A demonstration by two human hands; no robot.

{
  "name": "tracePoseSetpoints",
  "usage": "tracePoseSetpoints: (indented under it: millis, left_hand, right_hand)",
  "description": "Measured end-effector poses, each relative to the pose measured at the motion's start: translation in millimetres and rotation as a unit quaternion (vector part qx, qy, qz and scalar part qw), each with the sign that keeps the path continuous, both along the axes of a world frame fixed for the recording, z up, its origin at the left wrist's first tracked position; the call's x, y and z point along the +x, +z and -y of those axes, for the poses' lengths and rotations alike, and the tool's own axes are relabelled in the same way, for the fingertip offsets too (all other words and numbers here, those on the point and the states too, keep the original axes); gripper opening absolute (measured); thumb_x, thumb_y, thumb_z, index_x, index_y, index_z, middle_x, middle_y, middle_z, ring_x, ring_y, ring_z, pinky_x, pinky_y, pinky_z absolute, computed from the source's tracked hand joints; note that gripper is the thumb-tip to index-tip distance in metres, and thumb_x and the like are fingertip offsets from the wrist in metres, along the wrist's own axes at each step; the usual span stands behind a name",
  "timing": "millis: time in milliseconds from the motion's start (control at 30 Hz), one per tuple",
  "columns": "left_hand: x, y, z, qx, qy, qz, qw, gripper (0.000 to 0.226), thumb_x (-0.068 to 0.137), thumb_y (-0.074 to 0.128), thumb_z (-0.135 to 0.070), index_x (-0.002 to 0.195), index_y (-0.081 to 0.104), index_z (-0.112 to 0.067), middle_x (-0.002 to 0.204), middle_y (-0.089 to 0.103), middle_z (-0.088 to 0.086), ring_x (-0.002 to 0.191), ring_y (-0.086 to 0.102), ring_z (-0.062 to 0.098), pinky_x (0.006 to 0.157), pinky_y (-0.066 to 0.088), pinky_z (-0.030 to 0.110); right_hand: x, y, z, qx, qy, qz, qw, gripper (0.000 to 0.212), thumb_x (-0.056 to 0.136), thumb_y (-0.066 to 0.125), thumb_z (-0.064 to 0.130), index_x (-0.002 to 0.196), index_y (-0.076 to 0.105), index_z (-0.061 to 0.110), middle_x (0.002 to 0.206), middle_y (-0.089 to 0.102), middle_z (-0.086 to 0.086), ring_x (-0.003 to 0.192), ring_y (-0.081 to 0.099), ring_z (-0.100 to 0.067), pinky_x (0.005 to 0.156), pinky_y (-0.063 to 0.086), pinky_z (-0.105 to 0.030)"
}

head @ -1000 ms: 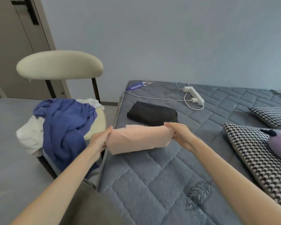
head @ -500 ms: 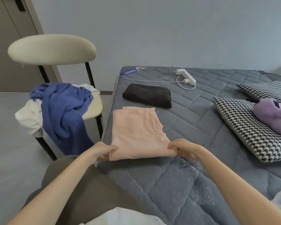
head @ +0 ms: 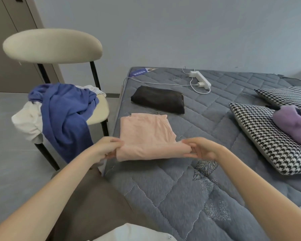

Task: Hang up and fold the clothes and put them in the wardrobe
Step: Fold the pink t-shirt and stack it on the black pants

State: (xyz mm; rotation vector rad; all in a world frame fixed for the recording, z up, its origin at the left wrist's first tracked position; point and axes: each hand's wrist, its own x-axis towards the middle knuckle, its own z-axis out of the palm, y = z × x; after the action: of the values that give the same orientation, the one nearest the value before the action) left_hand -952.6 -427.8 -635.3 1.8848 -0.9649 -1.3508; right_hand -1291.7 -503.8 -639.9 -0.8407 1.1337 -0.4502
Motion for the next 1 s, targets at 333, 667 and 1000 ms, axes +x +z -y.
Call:
tracePoseSetpoints:
  millis: [333,667,1000]
  left_hand:
    - [20.1,6.1,65.5,-0.138,0.014,-0.054,0.989,0.05,0.082,0.061,0.012,0.113,0.061,-0.028,0.125,0.062,0.001,0.116,0.057,0.019,0.101,0.047,0.039]
    - [28.7,-31.2,147.6,-0.167,0.083,-0.028,0.982,0.044,0.085,0.061,0.007,0.123,0.062,-0.016,0.12,0.064,0.003,0.108,0.058,0.012,0.083,0.049,0.023]
    - [36.4,-76.9,197.4,-0.163,0.213,-0.063,0.961,0.027,0.09,0.063,-0.005,0.117,0.066,-0.008,0.107,0.066,0.004,0.088,0.061,0.008,0.069,0.046,0.01]
  right_hand:
    - [47.4,5.3,73.2,-0.169,-0.15,-0.015,0.974,0.051,0.079,0.074,0.004,0.122,0.052,0.018,0.116,0.058,-0.004,0.107,0.057,-0.018,0.089,0.048,-0.033]
    - [79.8,-27.8,145.1,-0.212,-0.183,-0.131,0.951,0.052,0.083,0.071,0.004,0.129,0.05,0.02,0.11,0.061,0.0,0.091,0.056,-0.002,0.063,0.039,-0.016]
    - [106.8,-70.3,187.9,-0.183,-0.301,-0.14,0.925,0.022,0.086,0.071,0.028,0.105,0.061,0.028,0.094,0.062,0.013,0.086,0.056,-0.005,0.063,0.042,-0.021]
